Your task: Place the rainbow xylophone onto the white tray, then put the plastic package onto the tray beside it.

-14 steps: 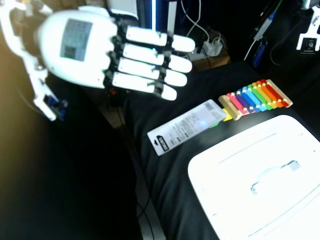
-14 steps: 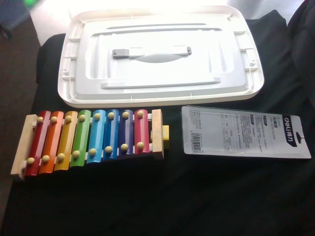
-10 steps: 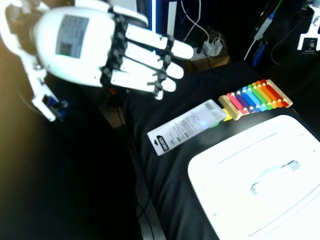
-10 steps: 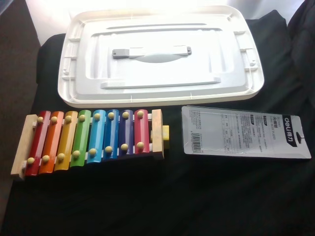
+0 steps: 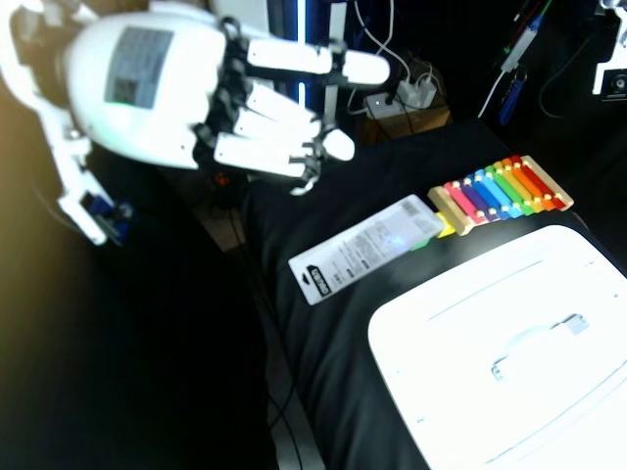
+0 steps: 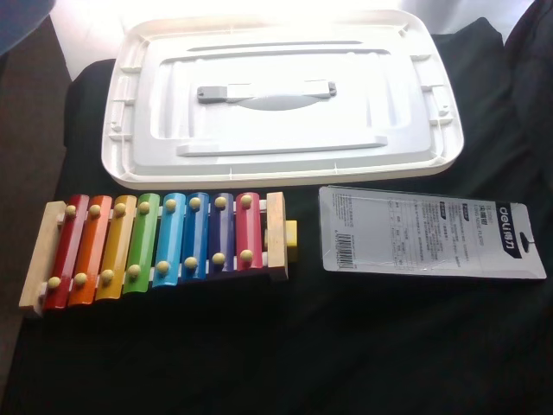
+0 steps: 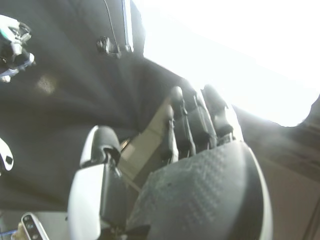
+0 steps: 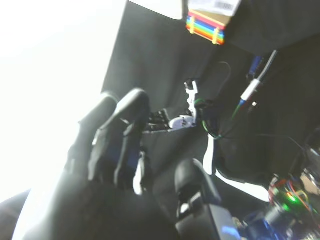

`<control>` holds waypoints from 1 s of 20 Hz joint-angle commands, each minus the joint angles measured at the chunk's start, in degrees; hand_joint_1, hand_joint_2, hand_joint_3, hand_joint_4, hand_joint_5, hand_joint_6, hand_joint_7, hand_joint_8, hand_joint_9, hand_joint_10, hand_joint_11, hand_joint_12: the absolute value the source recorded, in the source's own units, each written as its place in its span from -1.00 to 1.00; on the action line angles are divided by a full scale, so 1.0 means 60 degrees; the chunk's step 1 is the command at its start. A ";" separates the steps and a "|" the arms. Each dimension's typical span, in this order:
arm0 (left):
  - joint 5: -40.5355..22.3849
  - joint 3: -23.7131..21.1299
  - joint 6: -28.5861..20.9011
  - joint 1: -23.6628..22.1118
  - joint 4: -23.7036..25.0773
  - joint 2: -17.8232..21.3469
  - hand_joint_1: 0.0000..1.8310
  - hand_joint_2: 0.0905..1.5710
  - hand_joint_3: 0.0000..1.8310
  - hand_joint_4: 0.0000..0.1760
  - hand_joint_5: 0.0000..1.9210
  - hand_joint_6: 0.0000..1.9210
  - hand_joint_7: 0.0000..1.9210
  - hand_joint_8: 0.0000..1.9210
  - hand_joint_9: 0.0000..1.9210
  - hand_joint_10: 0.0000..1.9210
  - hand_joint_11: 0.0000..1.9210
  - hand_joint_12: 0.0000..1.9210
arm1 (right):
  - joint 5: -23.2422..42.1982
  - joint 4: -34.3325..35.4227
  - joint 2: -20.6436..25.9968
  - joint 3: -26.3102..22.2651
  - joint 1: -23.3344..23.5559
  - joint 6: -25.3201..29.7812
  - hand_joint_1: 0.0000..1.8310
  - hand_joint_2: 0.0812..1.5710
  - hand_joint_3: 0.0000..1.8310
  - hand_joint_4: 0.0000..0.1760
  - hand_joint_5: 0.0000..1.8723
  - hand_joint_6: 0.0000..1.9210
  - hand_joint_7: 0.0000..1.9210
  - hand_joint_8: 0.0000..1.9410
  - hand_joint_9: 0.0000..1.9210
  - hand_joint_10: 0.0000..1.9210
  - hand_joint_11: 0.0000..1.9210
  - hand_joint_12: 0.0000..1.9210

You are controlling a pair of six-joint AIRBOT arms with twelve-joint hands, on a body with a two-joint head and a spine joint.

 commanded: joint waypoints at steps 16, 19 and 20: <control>0.2551 0.0692 -0.0323 -0.0397 0.0374 0.0180 -0.66 0.28 -1.00 -0.63 -0.80 -1.00 -0.67 -1.00 -0.63 -1.00 -1.00 -0.13 | -0.0757 0.0453 -0.1587 0.1736 0.0144 0.0945 -0.51 0.13 -1.00 -0.68 -1.00 -1.00 -0.81 -1.00 -0.79 -1.00 -1.00 -0.28; 0.3488 0.0918 -0.0999 -0.0568 0.1008 0.0181 -0.68 0.21 -1.00 -0.49 -0.90 -1.00 -0.75 -1.00 -0.72 -1.00 -1.00 -0.24 | -0.0949 0.0093 -0.1831 0.1968 0.0241 0.1351 -0.48 0.07 -1.00 -0.47 -1.00 -1.00 -0.85 -1.00 -0.86 -1.00 -1.00 -0.39; 0.3714 0.1001 -0.1207 -0.0593 0.1189 0.0182 -0.64 0.16 -1.00 -0.46 -0.90 -1.00 -0.75 -1.00 -0.72 -1.00 -1.00 -0.25 | -0.1065 -0.0010 -0.1872 0.2006 0.0294 0.1386 -0.46 0.11 -0.99 -0.64 -0.98 -1.00 -0.85 -1.00 -0.88 -1.00 -1.00 -0.48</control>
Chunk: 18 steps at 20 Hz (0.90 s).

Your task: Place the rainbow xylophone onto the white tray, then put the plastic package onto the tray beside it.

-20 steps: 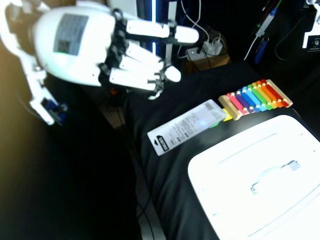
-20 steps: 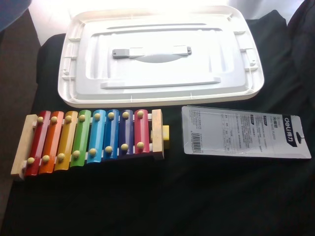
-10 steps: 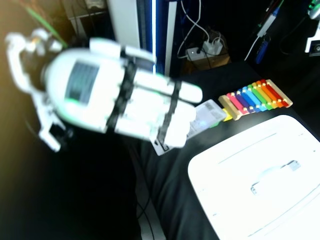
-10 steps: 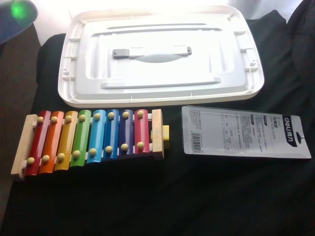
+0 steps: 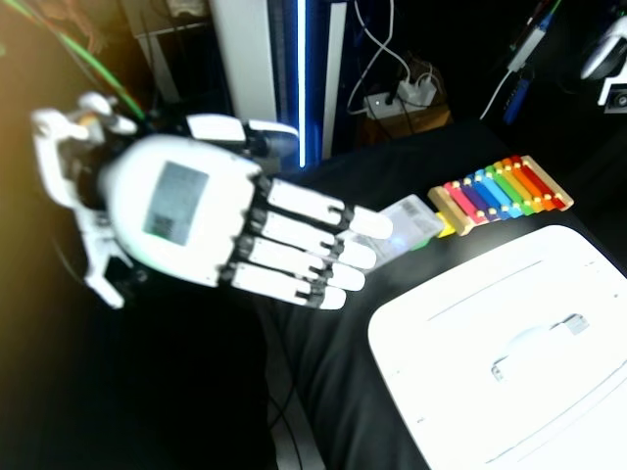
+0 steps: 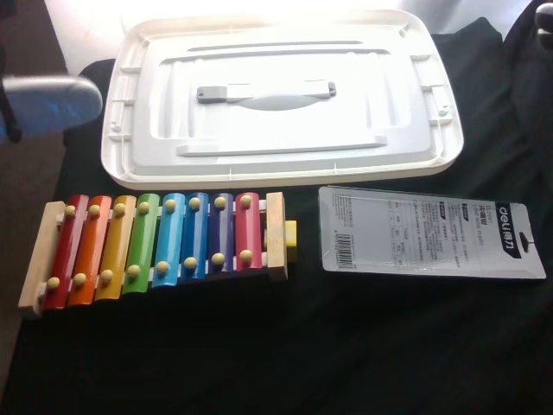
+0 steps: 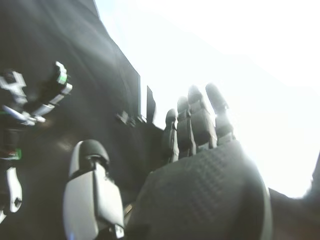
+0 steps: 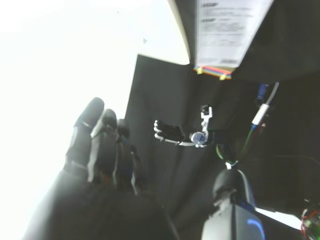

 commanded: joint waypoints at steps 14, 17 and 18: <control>0.3662 0.0780 -0.4389 -0.3220 0.6542 -0.0770 -0.46 0.04 -1.00 -0.76 -1.00 -1.00 -0.80 -1.00 -0.75 -1.00 -0.75 -0.78 | 0.0419 0.0447 -0.0486 0.0375 0.0238 0.0100 -0.34 -0.09 -1.00 -0.32 -0.98 -1.00 -1.00 -1.00 -1.00 -1.00 -1.00 -1.00; 0.4207 0.0987 -0.6587 -0.3847 0.9309 -0.1102 -0.36 -0.04 -1.00 -0.55 -1.00 -1.00 -0.82 -1.00 -0.75 -1.00 -0.70 -0.93 | 0.0380 0.0405 -0.0566 0.0437 0.0240 0.0118 -0.48 -0.13 -1.00 -0.73 -1.00 -1.00 -1.00 -1.00 -1.00 -1.00 -1.00 -1.00; 0.4217 0.0992 -0.6678 -0.3877 0.9422 -0.1111 -0.36 -0.04 -1.00 -0.55 -1.00 -1.00 -0.82 -1.00 -0.75 -1.00 -0.70 -0.93 | 0.0374 0.0400 -0.0566 0.0439 0.0240 0.0120 -0.48 -0.13 -1.00 -0.73 -1.00 -1.00 -1.00 -1.00 -1.00 -1.00 -1.00 -1.00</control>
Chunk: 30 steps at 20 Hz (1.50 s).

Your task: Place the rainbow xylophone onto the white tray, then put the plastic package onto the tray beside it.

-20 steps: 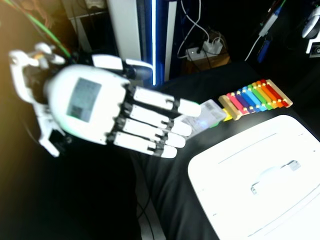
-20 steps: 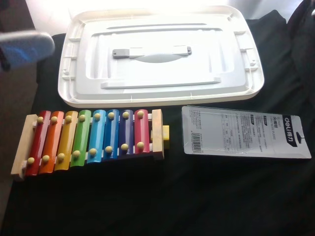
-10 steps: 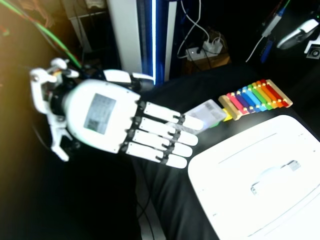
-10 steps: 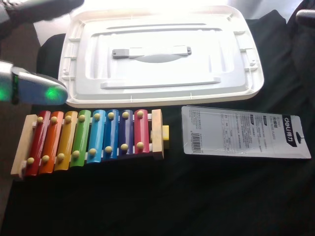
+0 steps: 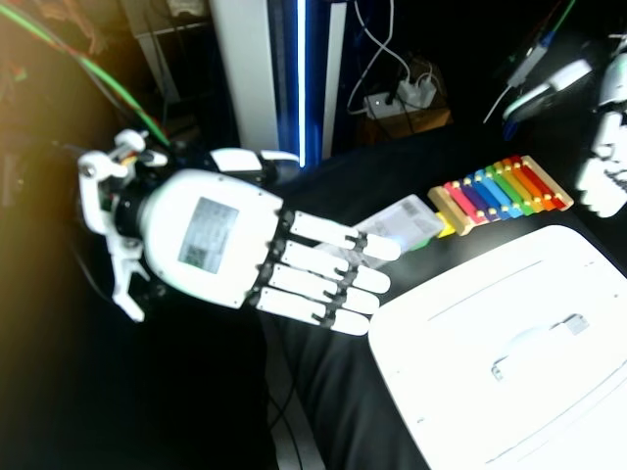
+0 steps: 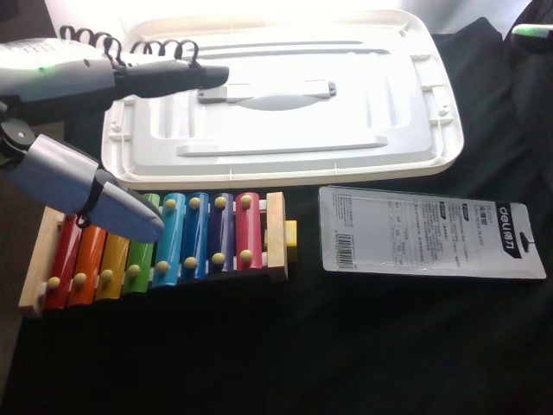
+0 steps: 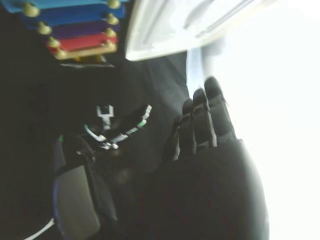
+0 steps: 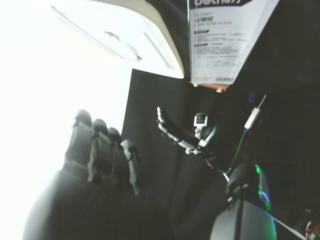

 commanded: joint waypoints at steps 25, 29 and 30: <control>0.0363 0.0200 -0.1245 0.0822 0.1092 -0.0744 -0.33 -0.17 -1.00 0.23 -1.00 -1.00 -0.86 -1.00 -0.80 -1.00 -0.77 -1.00 | 0.0728 0.0662 -0.0252 0.0073 0.0241 0.0097 -0.65 -0.22 -1.00 -0.76 -1.00 -1.00 -1.00 -1.00 -1.00 -1.00 -1.00 -1.00; 0.0351 0.0262 -0.1245 0.1007 0.0929 -0.0830 -0.34 -0.16 -1.00 0.02 -1.00 -1.00 -0.87 -1.00 -0.77 -0.99 -0.73 -0.98 | 0.0728 0.0660 -0.0270 0.0070 0.0242 0.0097 -0.66 -0.22 -1.00 -0.68 -1.00 -1.00 -1.00 -1.00 -1.00 -1.00 -1.00 -1.00; 0.0348 0.0262 -0.1245 0.1034 0.0901 -0.0832 -0.34 -0.15 -1.00 0.00 -1.00 -1.00 -0.86 -1.00 -0.78 -1.00 -0.76 -0.99 | 0.0729 0.0660 -0.0273 0.0069 0.0243 0.0097 -0.66 -0.25 -1.00 -0.61 -1.00 -1.00 -1.00 -1.00 -1.00 -1.00 -1.00 -1.00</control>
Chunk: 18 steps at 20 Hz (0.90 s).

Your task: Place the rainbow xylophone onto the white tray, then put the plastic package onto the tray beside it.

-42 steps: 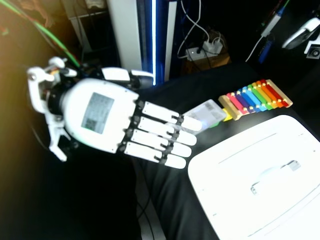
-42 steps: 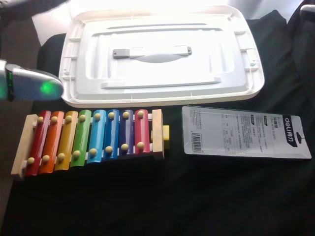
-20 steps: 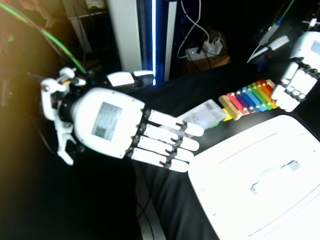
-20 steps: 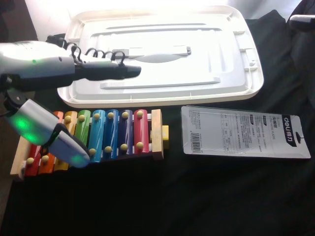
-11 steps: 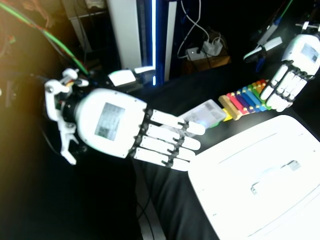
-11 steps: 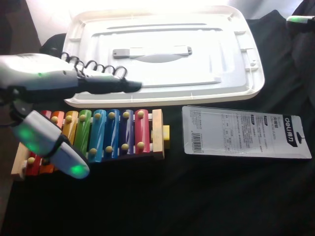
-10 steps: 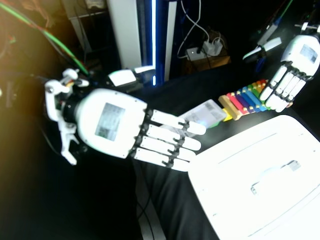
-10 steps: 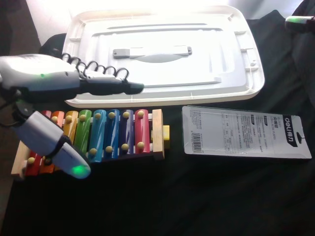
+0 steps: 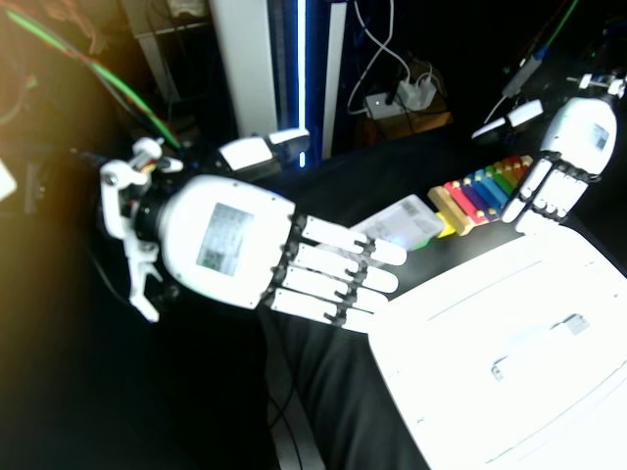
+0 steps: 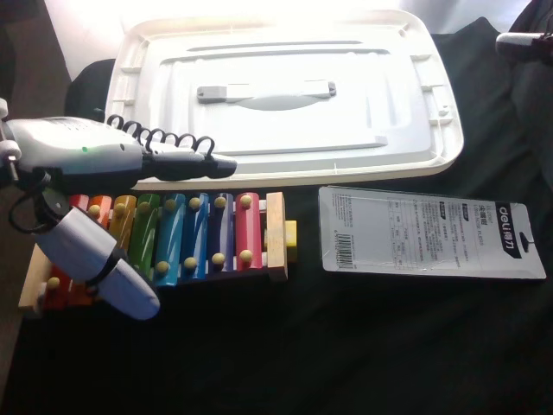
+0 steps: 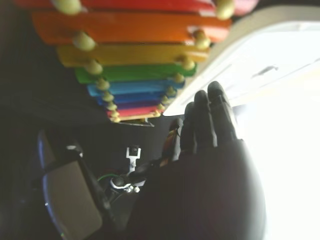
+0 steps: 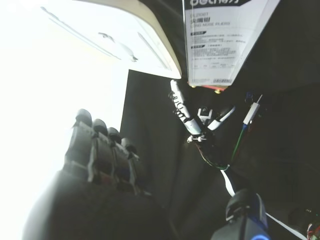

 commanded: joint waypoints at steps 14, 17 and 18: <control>-0.0424 0.0481 -0.0102 0.0513 -0.0869 -0.0763 -0.40 -0.19 -1.00 0.78 -1.00 -1.00 -0.94 -1.00 -0.83 -1.00 -0.80 -1.00 | 0.0807 0.0541 -0.0016 -0.0030 0.0200 0.0114 -0.58 -0.30 -1.00 -0.35 -1.00 -1.00 -1.00 -1.00 -1.00 -1.00 -1.00 -1.00; -0.0418 0.0585 -0.0096 0.0662 -0.0861 -0.0980 -0.40 -0.24 -1.00 0.78 -1.00 -1.00 -0.92 -0.99 -0.81 -0.99 -0.78 -0.99 | 0.0806 0.0471 -0.0018 -0.0047 0.0200 0.0119 -0.64 -0.33 -1.00 -0.09 -1.00 -1.00 -1.00 -1.00 -1.00 -1.00 -1.00 -1.00; -0.0407 0.0616 -0.0095 0.0682 -0.0861 -0.1028 -0.36 -0.25 -1.00 0.87 -1.00 -1.00 -0.90 -0.98 -0.81 -0.99 -0.78 -0.99 | 0.0805 0.0458 -0.0018 -0.0047 0.0200 0.0120 -0.67 -0.34 -1.00 -0.08 -1.00 -1.00 -1.00 -1.00 -1.00 -1.00 -1.00 -1.00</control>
